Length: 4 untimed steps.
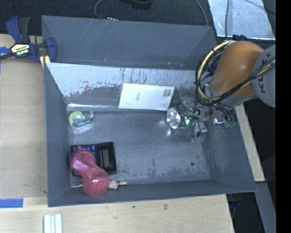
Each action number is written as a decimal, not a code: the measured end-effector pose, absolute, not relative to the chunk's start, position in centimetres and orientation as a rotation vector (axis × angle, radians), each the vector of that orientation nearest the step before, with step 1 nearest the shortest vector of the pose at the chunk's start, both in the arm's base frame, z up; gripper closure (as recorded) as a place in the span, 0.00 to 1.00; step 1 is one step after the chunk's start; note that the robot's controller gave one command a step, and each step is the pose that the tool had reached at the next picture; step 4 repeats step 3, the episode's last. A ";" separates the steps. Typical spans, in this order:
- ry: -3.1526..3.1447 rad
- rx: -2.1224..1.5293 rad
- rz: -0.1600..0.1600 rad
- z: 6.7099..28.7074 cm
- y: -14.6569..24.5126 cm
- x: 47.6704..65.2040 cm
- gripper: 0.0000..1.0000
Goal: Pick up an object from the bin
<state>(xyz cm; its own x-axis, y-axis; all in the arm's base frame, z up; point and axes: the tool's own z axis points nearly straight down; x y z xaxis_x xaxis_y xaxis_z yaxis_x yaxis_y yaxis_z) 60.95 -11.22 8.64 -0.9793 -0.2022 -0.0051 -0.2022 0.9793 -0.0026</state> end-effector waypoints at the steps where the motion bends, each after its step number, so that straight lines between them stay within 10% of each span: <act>1: 3.049 -0.634 -0.010 7.7 -11.8 63.2 1.00; 2: 3.049 -0.634 -0.010 7.7 -11.8 63.2 1.00; 3: 3.051 -0.630 -0.009 16.9 -11.8 63.2 1.00; 4: 3.051 -0.630 -0.009 16.9 -11.8 63.2 1.00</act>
Offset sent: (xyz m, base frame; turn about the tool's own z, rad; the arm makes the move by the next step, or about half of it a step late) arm 0.0000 0.0000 0.0000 0.0000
